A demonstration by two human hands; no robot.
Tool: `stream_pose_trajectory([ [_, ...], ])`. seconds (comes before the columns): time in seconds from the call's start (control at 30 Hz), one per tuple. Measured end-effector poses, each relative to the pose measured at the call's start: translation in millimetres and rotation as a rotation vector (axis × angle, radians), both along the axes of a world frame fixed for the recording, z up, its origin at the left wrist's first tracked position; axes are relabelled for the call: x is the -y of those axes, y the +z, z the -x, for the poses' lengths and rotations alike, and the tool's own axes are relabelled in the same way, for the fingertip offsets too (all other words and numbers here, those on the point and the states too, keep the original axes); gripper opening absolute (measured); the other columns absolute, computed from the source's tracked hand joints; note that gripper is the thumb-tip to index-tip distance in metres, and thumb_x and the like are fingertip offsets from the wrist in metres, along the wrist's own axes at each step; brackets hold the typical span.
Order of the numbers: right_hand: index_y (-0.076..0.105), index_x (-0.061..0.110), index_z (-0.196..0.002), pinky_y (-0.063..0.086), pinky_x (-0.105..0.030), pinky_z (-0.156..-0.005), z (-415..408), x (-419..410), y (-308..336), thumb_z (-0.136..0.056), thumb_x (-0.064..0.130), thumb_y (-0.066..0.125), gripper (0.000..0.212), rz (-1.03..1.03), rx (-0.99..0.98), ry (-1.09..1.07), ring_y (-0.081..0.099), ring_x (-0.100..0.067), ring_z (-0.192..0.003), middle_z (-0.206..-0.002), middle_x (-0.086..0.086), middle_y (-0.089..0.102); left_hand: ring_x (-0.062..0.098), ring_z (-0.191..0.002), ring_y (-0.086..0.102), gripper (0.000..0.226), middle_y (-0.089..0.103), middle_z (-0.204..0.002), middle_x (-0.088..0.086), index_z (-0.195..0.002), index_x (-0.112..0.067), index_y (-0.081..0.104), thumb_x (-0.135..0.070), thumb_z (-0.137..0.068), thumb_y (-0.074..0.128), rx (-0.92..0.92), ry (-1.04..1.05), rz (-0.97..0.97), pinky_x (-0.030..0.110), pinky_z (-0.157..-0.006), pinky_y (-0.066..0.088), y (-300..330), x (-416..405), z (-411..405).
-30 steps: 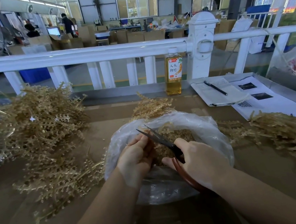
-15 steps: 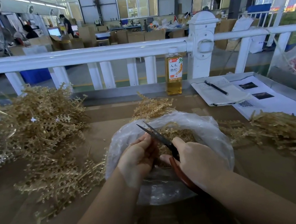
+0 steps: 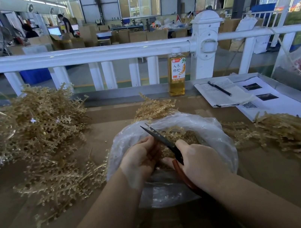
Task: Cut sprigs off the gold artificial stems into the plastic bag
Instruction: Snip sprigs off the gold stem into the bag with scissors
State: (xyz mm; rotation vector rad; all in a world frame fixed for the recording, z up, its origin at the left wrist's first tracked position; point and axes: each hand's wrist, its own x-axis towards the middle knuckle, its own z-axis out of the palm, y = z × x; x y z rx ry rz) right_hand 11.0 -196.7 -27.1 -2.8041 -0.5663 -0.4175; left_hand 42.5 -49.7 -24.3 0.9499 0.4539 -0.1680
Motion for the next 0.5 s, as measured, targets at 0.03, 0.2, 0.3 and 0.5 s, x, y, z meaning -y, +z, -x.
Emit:
stream_pose_trajectory([
  [0.03,0.033,0.027,-0.089,0.028,-0.024,-0.054,0.5,0.3,-0.3,-0.091,0.065,0.037,0.038,-0.013,-0.004,0.002,0.043,-0.013,-0.061,-0.062,0.010,0.039,0.012,-0.064,0.057,0.018,0.067,-0.056,-0.002,-0.081,-0.011,0.062,-0.006,-0.095,0.051,0.008,-0.001,-0.007,0.024,-0.060,0.046,0.0,0.5,-0.1],
  [0.2,0.037,0.026,-0.098,0.039,-0.029,-0.071,-1.0,-0.1,-0.5,-0.090,0.065,0.038,0.040,-0.067,-0.032,0.006,0.057,-0.023,-0.088,-0.087,-0.001,0.054,0.019,-0.074,0.059,0.014,0.065,-0.085,0.010,-0.094,-0.005,0.062,-0.001,-0.095,0.048,0.019,-0.005,-0.008,0.028,-0.068,0.049,-1.2,2.4,-0.4],
  [0.3,0.036,0.025,-0.097,0.041,-0.032,-0.077,-0.8,-2.9,-1.3,-0.090,0.065,0.039,0.040,-0.077,-0.052,0.000,0.057,-0.026,-0.094,-0.089,-0.003,0.053,0.019,-0.075,0.061,0.016,0.065,-0.088,0.011,-0.099,-0.005,0.062,-0.001,-0.095,0.048,0.021,0.002,0.001,0.029,-0.070,0.050,-2.6,1.7,-0.3],
  [0.5,0.041,0.024,-0.112,0.042,-0.033,-0.081,2.9,-0.6,-3.4,-0.091,0.064,0.039,0.046,-0.062,-0.055,-0.033,0.054,-0.025,-0.099,-0.099,-0.005,0.056,0.016,-0.058,0.065,0.023,0.069,-0.066,0.007,-0.083,-0.006,0.064,0.000,-0.094,0.045,0.032,0.003,0.005,0.022,-0.047,0.052,-3.9,1.9,0.2],
])
